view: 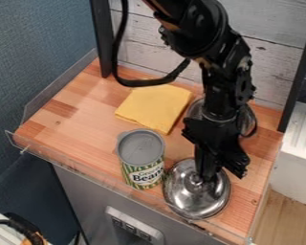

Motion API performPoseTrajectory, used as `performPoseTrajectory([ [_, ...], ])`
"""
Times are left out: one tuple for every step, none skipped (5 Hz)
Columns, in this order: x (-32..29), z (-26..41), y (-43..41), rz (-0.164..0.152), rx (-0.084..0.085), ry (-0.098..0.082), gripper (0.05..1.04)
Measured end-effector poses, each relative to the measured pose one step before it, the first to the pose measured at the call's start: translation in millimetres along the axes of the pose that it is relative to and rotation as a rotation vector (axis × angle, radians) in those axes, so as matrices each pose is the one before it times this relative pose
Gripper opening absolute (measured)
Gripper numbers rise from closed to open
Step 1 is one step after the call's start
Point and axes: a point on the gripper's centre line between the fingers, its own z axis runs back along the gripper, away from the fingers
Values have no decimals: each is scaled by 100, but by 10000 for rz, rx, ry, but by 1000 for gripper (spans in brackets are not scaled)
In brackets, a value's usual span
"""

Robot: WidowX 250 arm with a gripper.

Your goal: Take the metal lid and cover the pot

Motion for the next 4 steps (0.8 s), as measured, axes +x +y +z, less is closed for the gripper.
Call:
performPoseTrajectory([
  [59,203,-151,-56,-94,-41,218],
  [-852,-419,-77,-82,34,205,476],
  [-1014,-643,143,-188,231,256,791],
  [-164,-104,289,-72,165,32,945],
])
